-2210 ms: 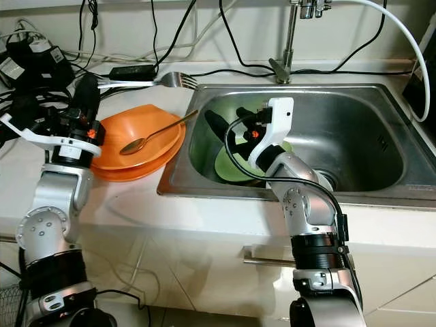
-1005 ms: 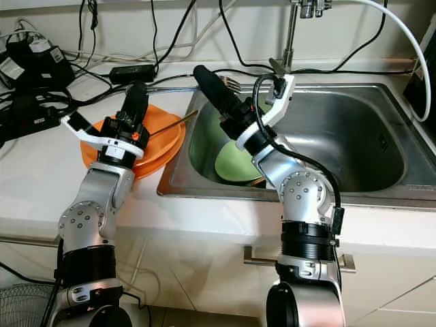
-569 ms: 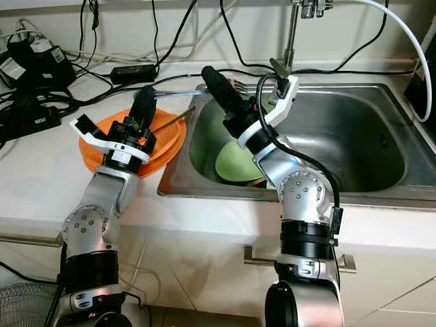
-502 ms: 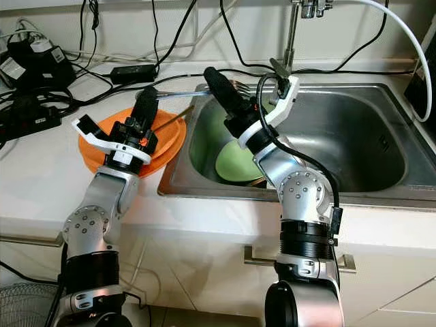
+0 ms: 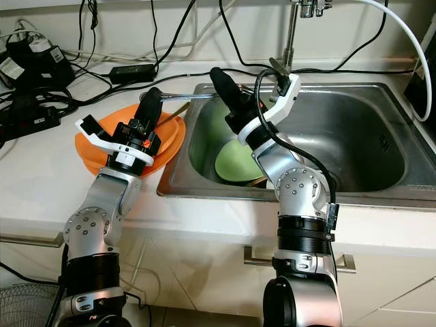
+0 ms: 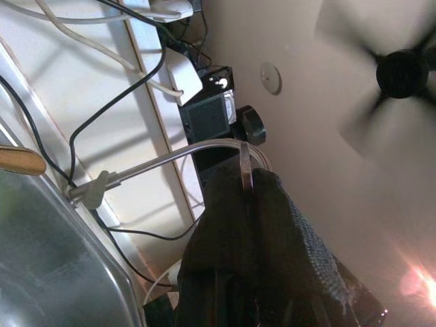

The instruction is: Kitchen organization

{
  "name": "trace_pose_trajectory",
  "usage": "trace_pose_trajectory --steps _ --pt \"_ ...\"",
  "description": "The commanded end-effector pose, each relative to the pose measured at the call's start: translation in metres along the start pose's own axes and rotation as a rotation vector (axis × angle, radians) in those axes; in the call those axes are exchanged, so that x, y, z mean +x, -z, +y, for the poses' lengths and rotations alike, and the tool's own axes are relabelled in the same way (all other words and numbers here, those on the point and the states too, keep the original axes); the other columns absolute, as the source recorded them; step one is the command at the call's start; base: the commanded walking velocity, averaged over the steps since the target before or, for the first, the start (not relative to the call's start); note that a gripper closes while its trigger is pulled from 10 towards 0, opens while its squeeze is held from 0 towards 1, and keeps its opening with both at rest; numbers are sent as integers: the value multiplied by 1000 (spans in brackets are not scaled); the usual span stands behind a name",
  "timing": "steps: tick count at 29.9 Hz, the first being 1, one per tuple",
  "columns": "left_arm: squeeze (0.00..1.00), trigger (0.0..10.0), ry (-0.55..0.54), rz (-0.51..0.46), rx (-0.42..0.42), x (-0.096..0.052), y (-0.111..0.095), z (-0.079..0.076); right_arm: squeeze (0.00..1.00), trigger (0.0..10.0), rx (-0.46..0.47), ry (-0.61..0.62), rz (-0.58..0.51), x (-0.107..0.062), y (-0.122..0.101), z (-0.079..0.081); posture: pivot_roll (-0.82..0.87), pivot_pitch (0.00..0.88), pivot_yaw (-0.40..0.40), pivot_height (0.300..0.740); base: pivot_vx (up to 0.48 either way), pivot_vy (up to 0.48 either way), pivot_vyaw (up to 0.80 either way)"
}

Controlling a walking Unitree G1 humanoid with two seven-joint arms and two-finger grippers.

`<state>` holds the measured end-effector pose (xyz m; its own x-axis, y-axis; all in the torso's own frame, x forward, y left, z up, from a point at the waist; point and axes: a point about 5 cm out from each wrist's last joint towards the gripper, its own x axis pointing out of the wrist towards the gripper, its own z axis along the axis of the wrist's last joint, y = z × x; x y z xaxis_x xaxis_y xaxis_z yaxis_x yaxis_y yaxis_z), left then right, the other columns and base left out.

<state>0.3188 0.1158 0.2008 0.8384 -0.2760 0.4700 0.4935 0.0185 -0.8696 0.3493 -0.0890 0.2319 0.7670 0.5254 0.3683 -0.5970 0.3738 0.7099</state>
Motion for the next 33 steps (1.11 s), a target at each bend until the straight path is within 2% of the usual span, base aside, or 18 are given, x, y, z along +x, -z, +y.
trace_pose_trajectory --steps 1,8,18,19,20,22,23,27,33 --pt "0 0 -14 -12 0 -1 2 1 0 0 -10 -12 -19 5 -5 5 -41 0 111 740 0 0 0" --pt "0 0 -35 -13 6 -1 3 5 0 0 -16 -6 -23 5 -7 4 -46 0 109 740 0 0 0" --pt "0 0 -100 -22 28 -6 1 18 0 0 -22 6 -38 6 -11 4 -47 0 107 740 0 0 0" --pt "0 3373 -121 -23 36 -7 1 22 0 0 -22 8 -41 6 -11 4 -47 0 107 740 0 0 0" --pt "0 8118 -128 -23 38 -8 1 23 0 0 -22 9 -41 6 -12 4 -47 0 107 740 0 0 0" --pt "0 8118 -139 -22 45 -8 1 25 0 0 -22 9 -42 6 -12 4 -49 0 105 740 0 0 0" --pt "0 10000 -171 -19 58 -9 1 30 0 0 -23 12 -45 7 -13 4 -49 0 103 740 0 0 0" --pt "0 10000 -207 -23 78 -10 2 36 0 0 -25 19 -48 8 -14 3 -51 0 102 740 0 0 0" --pt "0 10000 -215 -25 100 -10 0 36 0 0 -28 29 -50 8 -15 1 -50 0 101 740 0 0 0"
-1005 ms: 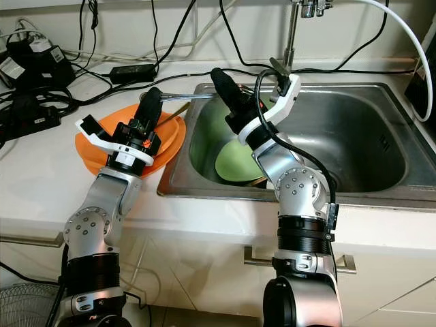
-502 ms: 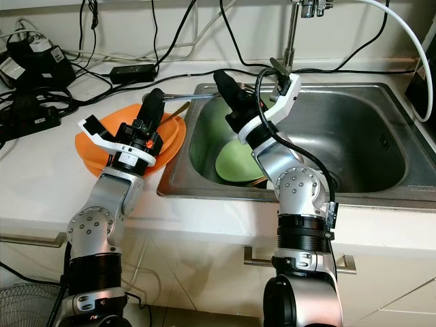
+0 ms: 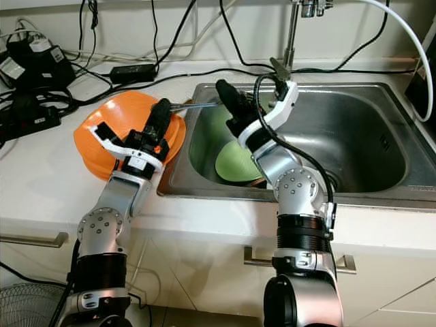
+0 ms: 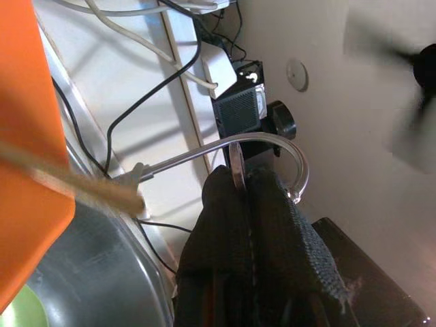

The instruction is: Kitchen organization

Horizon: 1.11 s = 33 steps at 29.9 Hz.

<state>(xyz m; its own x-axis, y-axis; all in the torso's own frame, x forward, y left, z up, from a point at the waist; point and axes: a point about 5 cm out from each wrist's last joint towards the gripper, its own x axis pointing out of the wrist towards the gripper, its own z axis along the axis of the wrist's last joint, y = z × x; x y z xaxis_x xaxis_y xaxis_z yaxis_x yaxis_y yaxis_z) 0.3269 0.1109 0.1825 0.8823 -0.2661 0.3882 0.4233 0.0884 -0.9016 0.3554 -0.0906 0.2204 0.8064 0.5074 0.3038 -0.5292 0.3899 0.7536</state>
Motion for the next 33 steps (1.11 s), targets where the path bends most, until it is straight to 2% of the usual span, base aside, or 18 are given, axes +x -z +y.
trace_pose_trajectory --steps 1,14,15,16,18,27,30,33 --pt "0 10000 -124 -21 59 -8 -6 17 0 0 -57 -46 -66 7 -19 14 -49 0 101 740 0 0 0" --pt "0 10000 -93 -26 137 0 -17 4 0 0 -62 -41 -73 8 -19 14 -47 0 100 740 0 0 0" --pt "557 10000 -87 -30 144 1 -18 1 0 0 -63 -40 -74 8 -20 14 -47 0 100 740 0 0 0" --pt "1000 10000 -73 -34 146 4 -20 -4 0 0 -64 -39 -76 8 -20 14 -46 0 99 740 0 0 0" --pt "1000 10000 -59 -43 158 7 -22 -10 0 0 -65 -38 -78 8 -20 13 -45 0 99 740 0 0 0" --pt "1000 10000 -47 -53 184 12 -26 -18 0 0 -61 -23 -97 9 -22 12 -44 0 105 740 0 0 0" --pt "1000 10000 -35 -65 224 14 -30 -26 0 0 -61 2 -114 8 -23 10 -44 0 108 740 0 0 0" --pt "1000 10000 -33 -79 310 14 -36 -34 0 0 -100 68 -142 8 -27 2 -42 0 108 740 0 0 0"
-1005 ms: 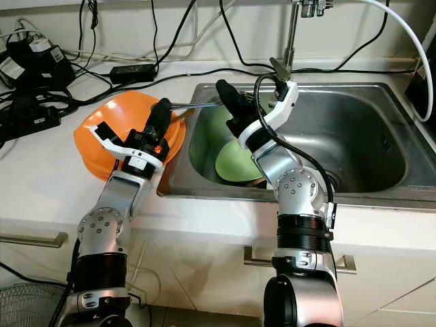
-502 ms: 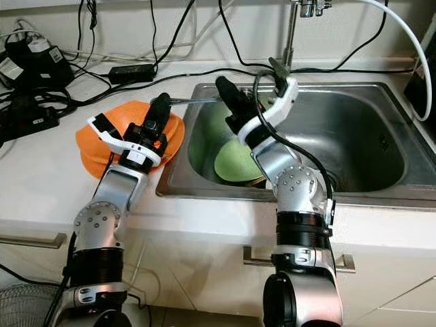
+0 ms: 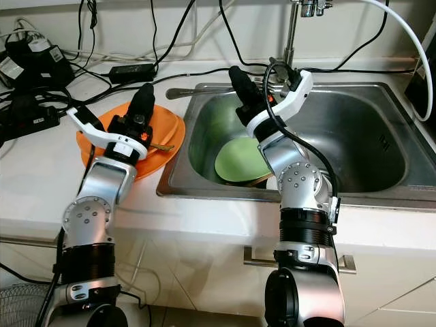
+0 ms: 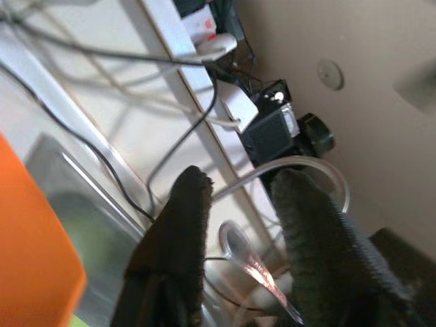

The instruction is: Kitchen organization

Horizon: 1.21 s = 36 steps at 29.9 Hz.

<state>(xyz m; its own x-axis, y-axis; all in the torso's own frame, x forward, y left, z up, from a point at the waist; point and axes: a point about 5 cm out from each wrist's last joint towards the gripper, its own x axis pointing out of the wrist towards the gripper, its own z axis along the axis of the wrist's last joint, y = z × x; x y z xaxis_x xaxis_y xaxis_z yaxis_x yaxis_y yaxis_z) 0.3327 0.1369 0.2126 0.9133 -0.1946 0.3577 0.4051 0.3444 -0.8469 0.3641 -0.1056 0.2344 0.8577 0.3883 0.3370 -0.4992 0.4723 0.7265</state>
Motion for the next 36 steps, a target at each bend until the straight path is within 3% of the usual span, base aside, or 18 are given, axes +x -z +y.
trace_pose_trajectory --steps 1,5,6,8,10,14,16,18,19,20,21,22,25,32,33,34,35,36 --pt "1000 10000 22 -22 67 4 -8 -11 0 0 -40 29 -24 4 -6 0 -42 0 108 740 0 0 0" --pt "1000 10000 21 -30 97 2 -13 -14 0 0 -94 108 -34 3 -9 -10 -39 0 108 740 0 0 0" --pt "1000 10000 25 -20 180 0 -16 -17 0 0 -231 218 -5 1 -10 -25 -33 0 107 740 0 0 0" --pt "1000 10000 25 -15 214 -2 -17 -18 0 0 -284 253 5 -1 -10 -31 -33 0 107 740 0 0 0" --pt "1000 10000 8 0 299 -8 -22 -19 0 0 -457 327 29 -6 -15 -43 -28 0 107 740 0 0 0" --pt "1000 10000 -9 66 434 -13 -25 -16 0 0 -624 381 76 -10 -14 -53 -19 0 107 740 0 0 0" --pt "1000 10000 -9 96 490 -16 -26 -14 0 0 -664 399 110 -11 -10 -58 -17 0 109 740 0 0 0" --pt "1000 10000 1 167 580 -19 -26 -14 0 0 -791 389 185 -12 -3 -62 -16 0 108 740 0 0 0" --pt "953 10000 -12 250 656 -22 -25 -11 0 0 -825 380 237 -14 3 -66 -13 0 107 740 0 0 0" --pt "608 10000 -39 337 731 -27 -24 -7 0 0 -851 373 277 -16 8 -69 -11 0 106 740 0 0 0" --pt "239 10000 -63 411 797 -31 -23 -4 0 745 -874 367 301 -18 11 -71 -11 0 106 740 0 0 0" --pt "0 10000 -69 464 847 -35 -23 -2 0 745 -895 358 325 -20 14 -73 -6 0 106 740 0 0 0" --pt "0 10000 -43 526 866 -41 -22 -5 0 863 -885 335 371 -23 22 -76 -2 0 106 740 0 0 0" --pt "0 10000 -21 599 907 -47 -28 -9 0 3098 -837 306 483 -28 41 -83 3 0 105 740 0 0 0" --pt "0 10000 -18 606 913 -47 -28 -9 0 4118 -830 303 486 -28 42 -83 2 0 104 740 0 0 0" --pt "0 10000 -17 610 917 -47 -28 -9 0 6549 -823 295 493 -28 43 -83 2 0 104 740 0 0 0" --pt "0 10000 -17 610 920 -47 -28 -9 0 7725 -820 290 498 -28 44 -83 2 0 104 740 0 0 0" --pt "0 10000 -20 609 925 -46 -29 -9 890 10000 -819 287 500 -28 44 -83 1 0 104 740 0 0 0"
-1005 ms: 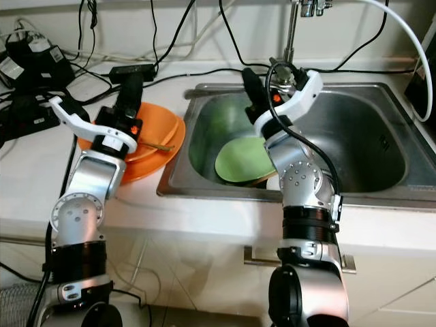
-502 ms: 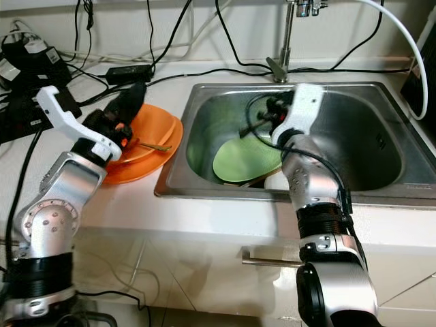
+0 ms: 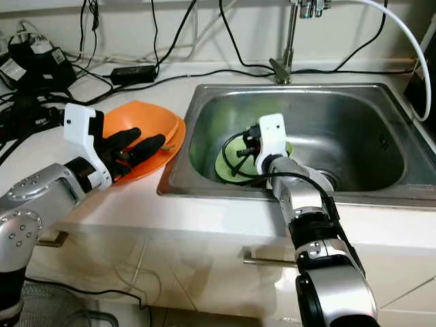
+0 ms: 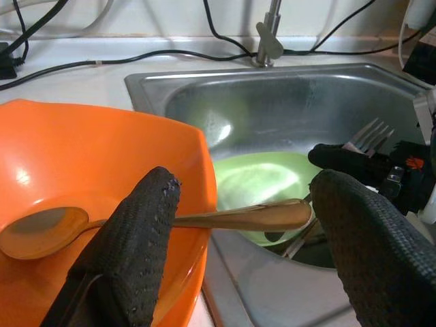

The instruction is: Kitchen organization

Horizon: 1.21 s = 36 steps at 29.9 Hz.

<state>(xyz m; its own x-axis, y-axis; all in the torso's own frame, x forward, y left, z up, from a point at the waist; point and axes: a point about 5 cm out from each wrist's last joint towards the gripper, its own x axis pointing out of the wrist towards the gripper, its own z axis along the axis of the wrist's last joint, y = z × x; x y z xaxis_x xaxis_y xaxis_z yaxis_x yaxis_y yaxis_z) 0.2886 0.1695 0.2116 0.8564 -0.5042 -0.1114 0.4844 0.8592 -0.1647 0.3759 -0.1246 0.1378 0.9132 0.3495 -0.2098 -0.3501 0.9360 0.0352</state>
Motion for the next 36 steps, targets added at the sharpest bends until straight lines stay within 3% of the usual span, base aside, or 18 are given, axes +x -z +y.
trace_pose_trajectory --steps 1,13,16,23,35,36 --pt "0 10000 7 12 30 -1 -3 0 1000 10000 0 -26 5 2 -1 4 0 0 104 740 0 0 0" --pt "0 10000 13 16 27 2 -3 -1 1000 10000 19 -13 -2 3 -3 3 0 0 105 740 0 0 0" --pt "0 10000 6 24 37 2 -1 1 1000 10000 -12 10 -9 3 -4 1 1 0 104 740 0 0 0" --pt "0 10000 22 52 48 2 0 2 1000 10000 -59 95 -169 1 -33 -12 -2 0 107 740 0 0 0" --pt "0 10000 93 59 156 -2 -11 -1 1000 10000 -42 46 -248 2 -48 -3 0 0 108 740 0 0 0" --pt "0 10000 106 63 178 -2 -12 -3 949 10000 -39 35 -255 2 -49 -1 0 0 109 740 0 0 0"
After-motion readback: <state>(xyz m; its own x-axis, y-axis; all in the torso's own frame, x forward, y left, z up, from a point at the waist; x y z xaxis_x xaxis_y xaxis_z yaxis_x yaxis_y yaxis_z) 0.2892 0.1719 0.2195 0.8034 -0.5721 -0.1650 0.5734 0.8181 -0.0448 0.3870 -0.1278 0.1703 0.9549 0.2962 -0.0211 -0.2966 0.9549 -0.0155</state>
